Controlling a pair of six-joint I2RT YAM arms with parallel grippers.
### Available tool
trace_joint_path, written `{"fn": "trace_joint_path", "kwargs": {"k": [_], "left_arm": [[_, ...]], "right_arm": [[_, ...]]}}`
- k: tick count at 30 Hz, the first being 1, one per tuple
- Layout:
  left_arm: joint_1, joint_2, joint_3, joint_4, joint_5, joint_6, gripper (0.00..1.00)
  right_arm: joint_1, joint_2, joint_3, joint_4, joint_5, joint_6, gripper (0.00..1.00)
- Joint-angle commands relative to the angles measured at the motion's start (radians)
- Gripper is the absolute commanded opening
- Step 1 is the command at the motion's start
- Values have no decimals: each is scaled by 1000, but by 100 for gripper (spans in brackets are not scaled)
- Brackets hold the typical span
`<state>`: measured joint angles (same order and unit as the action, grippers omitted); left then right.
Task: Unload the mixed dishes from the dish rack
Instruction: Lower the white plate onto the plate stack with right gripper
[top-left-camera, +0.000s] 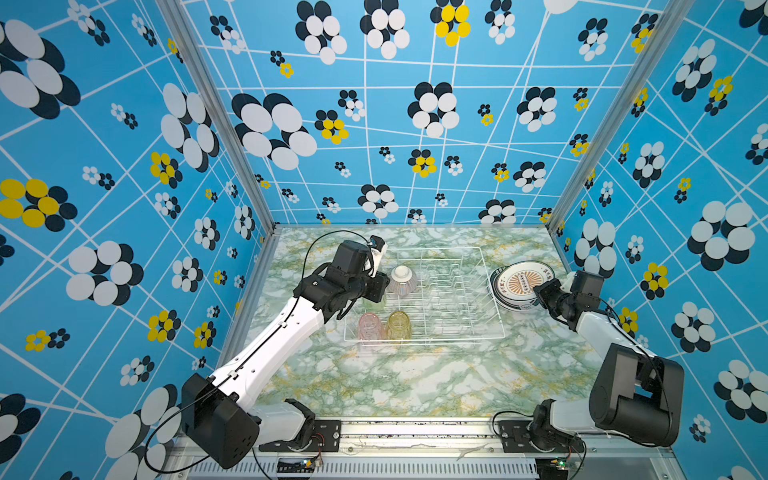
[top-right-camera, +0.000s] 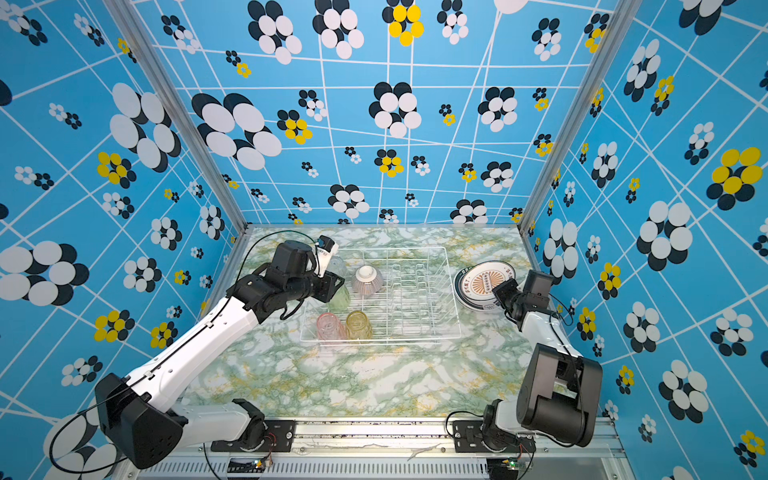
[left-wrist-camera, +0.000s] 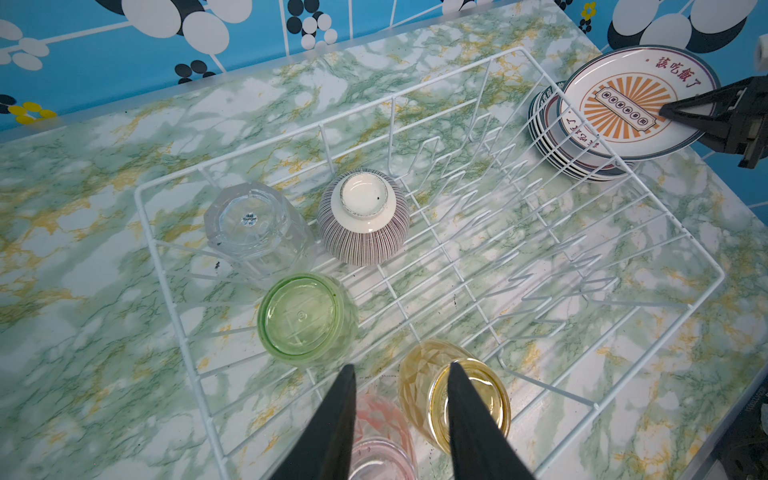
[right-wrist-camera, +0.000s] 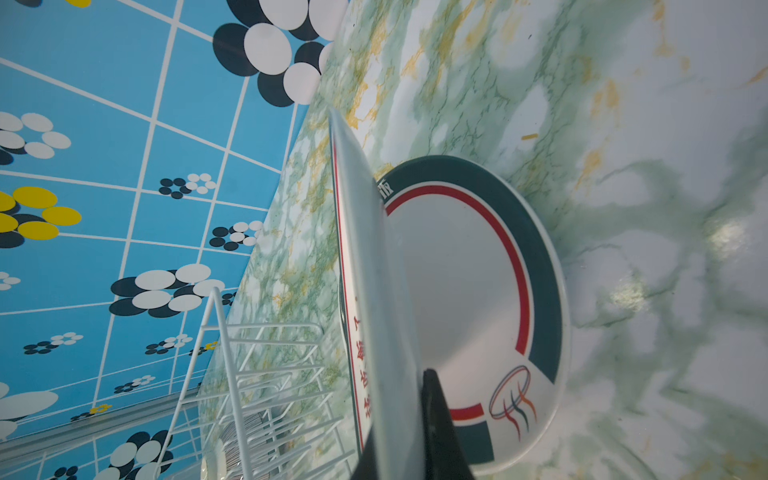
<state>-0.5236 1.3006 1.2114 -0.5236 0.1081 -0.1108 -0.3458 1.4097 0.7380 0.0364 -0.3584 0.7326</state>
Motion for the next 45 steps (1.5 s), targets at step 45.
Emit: {"fn": "trace_joint_path", "kwargs": {"k": [45], "left_arm": [[24, -20, -35, 0, 51, 23, 39]], "right_arm": [[-7, 91, 168, -397, 88, -281, 35]]}}
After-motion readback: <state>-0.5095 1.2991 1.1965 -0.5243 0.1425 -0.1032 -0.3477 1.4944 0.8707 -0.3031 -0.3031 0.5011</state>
